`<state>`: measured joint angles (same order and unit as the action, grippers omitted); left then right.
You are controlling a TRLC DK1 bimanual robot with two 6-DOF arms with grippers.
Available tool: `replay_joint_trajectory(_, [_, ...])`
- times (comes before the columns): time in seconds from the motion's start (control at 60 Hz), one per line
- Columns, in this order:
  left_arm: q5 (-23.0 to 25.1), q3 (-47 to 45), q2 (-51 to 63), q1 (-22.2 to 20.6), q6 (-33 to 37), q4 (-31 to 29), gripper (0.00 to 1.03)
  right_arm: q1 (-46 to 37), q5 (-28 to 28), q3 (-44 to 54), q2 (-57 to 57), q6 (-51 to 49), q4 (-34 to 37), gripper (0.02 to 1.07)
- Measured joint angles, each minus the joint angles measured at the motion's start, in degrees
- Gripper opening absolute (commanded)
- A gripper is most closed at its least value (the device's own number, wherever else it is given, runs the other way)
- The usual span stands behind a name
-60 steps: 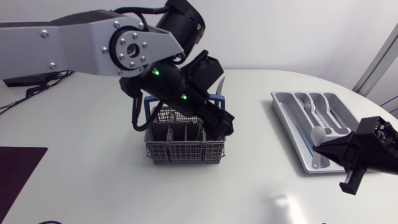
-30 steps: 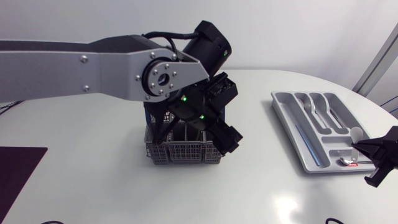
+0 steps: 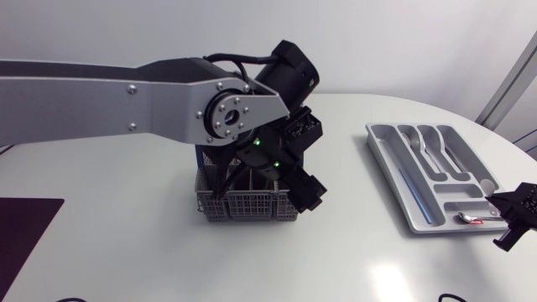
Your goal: Sort the cutlery from the basket into the organizer compartments.
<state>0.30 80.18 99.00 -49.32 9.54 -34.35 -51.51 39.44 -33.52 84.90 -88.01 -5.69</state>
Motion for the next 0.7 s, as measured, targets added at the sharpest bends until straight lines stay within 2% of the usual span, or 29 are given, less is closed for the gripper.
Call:
replay_joint_trajectory(0.233, [-1.1, 0.0, 0.7, -0.5, 0.2, 0.0, 0.95, 0.0, -3.9, 1.0, 3.3, -4.7, -3.8, 0.09])
replay_joint_trajectory(0.283, [-1.2, 0.0, 0.8, -0.6, 0.2, 0.0, 0.95, 0.0, -4.4, 1.2, 3.8, -5.6, -4.3, 0.13])
replay_joint_trajectory(0.4, [-1.5, 0.0, 1.2, -0.7, 0.2, 0.0, 0.95, 0.0, -5.1, 1.5, 4.0, -6.8, -4.8, 0.31])
replay_joint_trajectory(0.55, [-2.4, 0.0, 1.2, -0.7, 0.7, 0.0, 0.95, 0.1, -6.4, 2.1, 4.0, -8.1, -4.9, 0.32])
replay_joint_trajectory(0.7, [-2.8, 0.0, 1.6, -0.7, 0.7, 0.0, 0.94, 0.1, -6.6, 2.8, 4.0, -8.3, -4.9, 0.57])
